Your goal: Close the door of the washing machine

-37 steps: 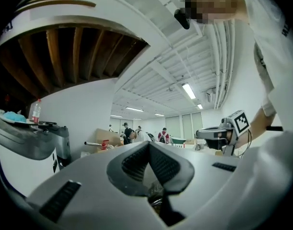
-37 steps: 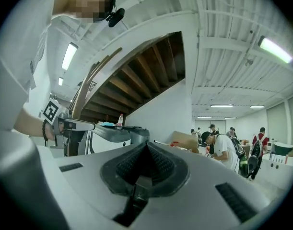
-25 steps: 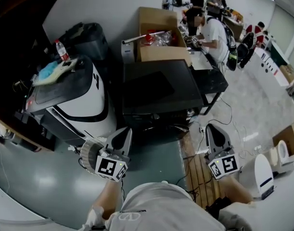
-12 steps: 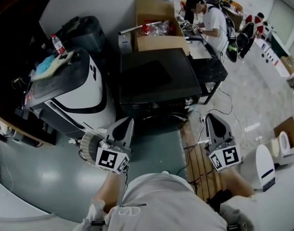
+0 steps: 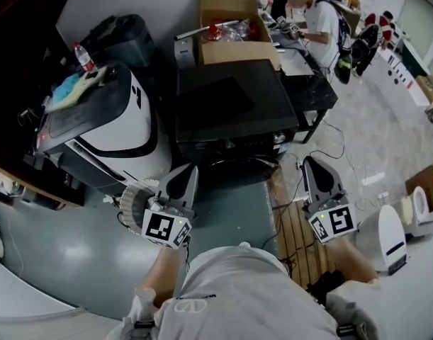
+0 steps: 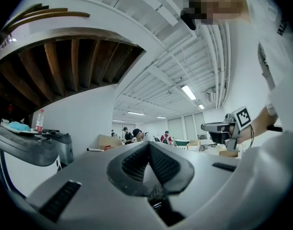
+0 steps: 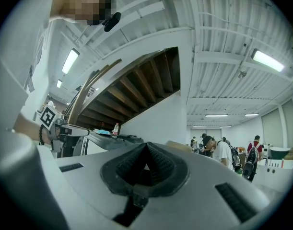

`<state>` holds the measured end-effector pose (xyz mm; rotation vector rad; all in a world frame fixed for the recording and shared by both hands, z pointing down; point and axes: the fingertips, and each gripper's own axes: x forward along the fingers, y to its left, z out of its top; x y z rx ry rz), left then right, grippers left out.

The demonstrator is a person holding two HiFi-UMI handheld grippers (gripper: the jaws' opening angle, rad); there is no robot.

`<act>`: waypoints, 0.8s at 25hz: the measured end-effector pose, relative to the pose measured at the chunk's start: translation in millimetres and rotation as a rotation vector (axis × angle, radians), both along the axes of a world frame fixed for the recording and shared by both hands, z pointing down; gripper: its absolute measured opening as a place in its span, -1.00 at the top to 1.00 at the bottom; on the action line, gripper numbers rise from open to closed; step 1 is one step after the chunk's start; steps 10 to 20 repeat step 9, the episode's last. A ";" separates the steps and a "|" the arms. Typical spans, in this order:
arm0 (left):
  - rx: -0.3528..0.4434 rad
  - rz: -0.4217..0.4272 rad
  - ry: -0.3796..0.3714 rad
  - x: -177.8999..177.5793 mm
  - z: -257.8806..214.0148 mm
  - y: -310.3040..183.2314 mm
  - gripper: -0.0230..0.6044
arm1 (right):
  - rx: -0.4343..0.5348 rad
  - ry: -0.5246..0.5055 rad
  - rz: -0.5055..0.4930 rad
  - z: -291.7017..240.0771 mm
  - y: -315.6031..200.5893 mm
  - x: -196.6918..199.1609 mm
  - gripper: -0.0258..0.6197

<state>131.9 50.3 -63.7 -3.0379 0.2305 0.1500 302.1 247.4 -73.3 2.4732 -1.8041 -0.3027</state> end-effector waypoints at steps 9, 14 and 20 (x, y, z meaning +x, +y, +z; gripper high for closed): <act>-0.004 0.007 -0.020 4.2 9.8 -3.5 0.92 | -0.017 -0.005 -0.003 6.8 -6.2 3.0 0.89; -0.004 0.007 -0.020 4.2 9.8 -3.5 0.92 | -0.017 -0.005 -0.003 6.8 -6.2 3.0 0.89; -0.004 0.007 -0.020 4.2 9.8 -3.5 0.92 | -0.017 -0.005 -0.003 6.8 -6.2 3.0 0.89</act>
